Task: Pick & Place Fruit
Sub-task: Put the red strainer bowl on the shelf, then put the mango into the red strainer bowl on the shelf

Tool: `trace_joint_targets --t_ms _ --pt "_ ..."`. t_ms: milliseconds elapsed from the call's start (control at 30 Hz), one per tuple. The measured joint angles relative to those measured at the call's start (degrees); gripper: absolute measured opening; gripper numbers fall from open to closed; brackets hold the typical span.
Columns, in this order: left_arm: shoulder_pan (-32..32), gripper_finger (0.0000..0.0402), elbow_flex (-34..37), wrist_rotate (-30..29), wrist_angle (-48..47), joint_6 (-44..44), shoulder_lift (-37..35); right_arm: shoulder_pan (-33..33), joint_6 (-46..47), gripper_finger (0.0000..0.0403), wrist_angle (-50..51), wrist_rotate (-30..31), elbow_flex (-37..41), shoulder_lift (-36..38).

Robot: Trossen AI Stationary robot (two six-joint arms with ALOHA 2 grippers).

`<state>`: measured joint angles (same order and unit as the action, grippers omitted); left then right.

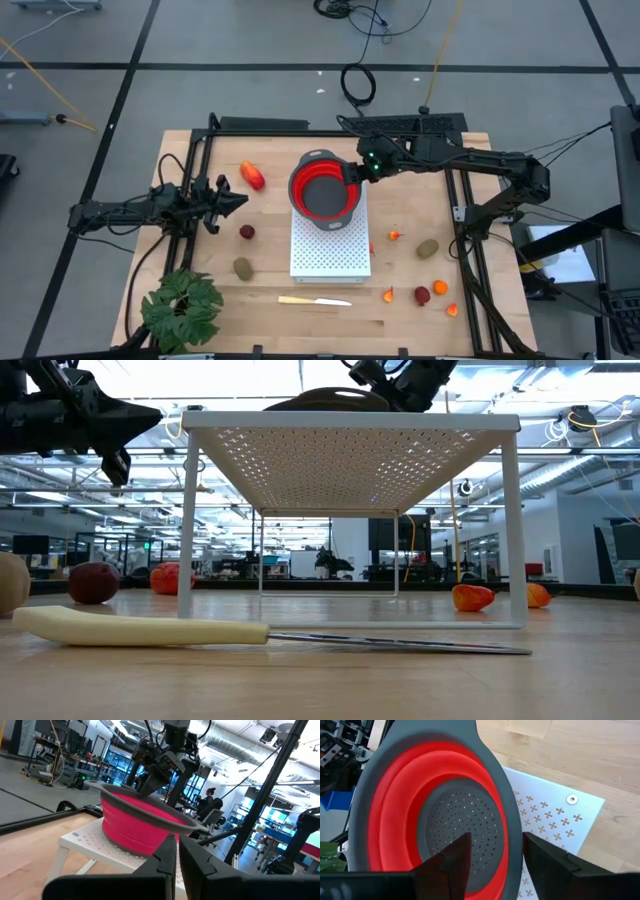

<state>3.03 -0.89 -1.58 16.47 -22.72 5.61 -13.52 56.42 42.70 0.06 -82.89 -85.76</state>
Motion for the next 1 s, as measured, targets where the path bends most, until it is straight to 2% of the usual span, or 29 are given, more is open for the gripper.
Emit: trace_joint_targets --t_ms 433,567,767,1000 --pt "0.00 0.0019 0.02 0.04 0.01 -1.01 0.00 0.00 0.55 0.0179 -1.19 -0.03 -0.04 3.24" --pt "0.00 0.0019 0.02 0.08 0.00 -1.81 0.02 0.00 -2.07 0.0181 -0.87 0.30 0.00 5.46" --pt "0.00 0.0019 0.02 0.04 0.05 -1.81 0.01 0.02 -6.30 0.0181 -0.44 5.87 0.00 9.93" --pt "0.00 0.0019 0.02 0.02 0.09 -1.41 0.02 0.27 -15.56 0.0177 -0.48 6.03 0.00 14.39"
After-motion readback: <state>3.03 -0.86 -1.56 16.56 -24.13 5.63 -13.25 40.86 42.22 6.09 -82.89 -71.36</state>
